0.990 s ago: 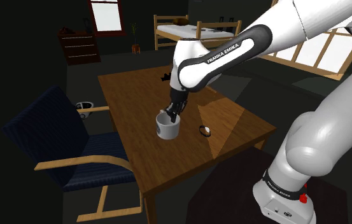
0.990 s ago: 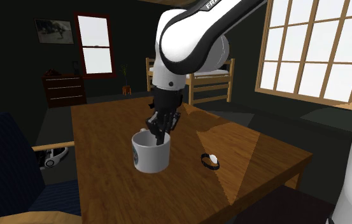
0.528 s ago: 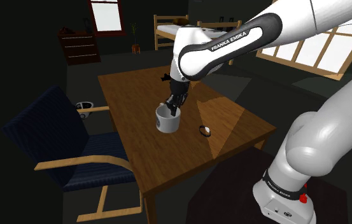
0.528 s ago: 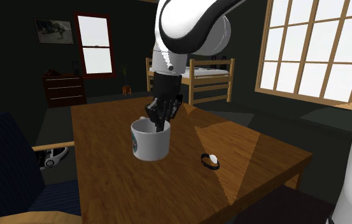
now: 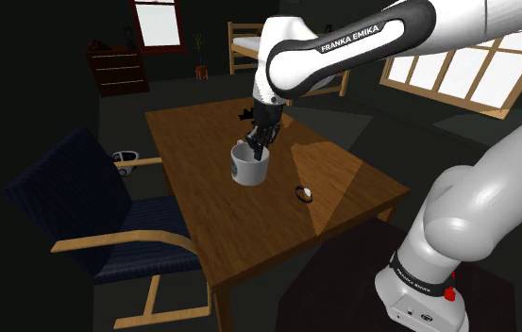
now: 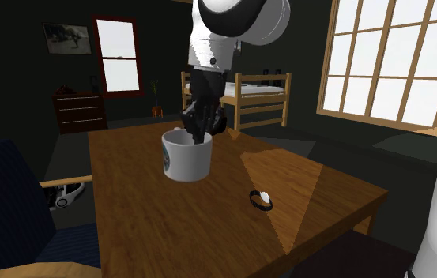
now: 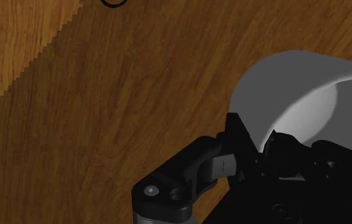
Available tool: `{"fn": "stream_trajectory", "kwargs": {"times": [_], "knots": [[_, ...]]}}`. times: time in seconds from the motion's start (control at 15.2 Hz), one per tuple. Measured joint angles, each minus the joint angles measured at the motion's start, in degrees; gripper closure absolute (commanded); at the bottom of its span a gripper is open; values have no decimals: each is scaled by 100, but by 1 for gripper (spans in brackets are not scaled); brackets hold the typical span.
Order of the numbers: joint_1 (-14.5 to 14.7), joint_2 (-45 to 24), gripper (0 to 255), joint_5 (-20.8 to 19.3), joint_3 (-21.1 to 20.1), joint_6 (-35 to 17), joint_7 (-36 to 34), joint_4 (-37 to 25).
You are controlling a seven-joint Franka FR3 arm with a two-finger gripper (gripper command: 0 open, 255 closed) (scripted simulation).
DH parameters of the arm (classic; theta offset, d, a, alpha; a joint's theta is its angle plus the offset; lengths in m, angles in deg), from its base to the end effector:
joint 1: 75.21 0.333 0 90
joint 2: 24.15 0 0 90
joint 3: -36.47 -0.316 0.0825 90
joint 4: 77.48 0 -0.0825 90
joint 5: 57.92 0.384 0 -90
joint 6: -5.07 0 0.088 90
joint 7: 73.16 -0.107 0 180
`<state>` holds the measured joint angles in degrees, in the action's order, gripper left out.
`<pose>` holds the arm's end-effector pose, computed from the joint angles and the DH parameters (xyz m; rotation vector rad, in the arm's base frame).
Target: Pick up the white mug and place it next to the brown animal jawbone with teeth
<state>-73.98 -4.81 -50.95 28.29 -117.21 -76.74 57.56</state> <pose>0.4479 0.0824 0.4685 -3.0656 -0.0571 -0.1622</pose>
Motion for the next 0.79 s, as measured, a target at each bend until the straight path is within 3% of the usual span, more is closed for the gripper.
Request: {"fn": "stream_trajectory", "kwargs": {"times": [0.33, 0.79], "knots": [[-34, 3, 255, -30, 53, 288, 42, -281], [-368, -753, 255, -155, 561, 381, 792, -1064]]}}
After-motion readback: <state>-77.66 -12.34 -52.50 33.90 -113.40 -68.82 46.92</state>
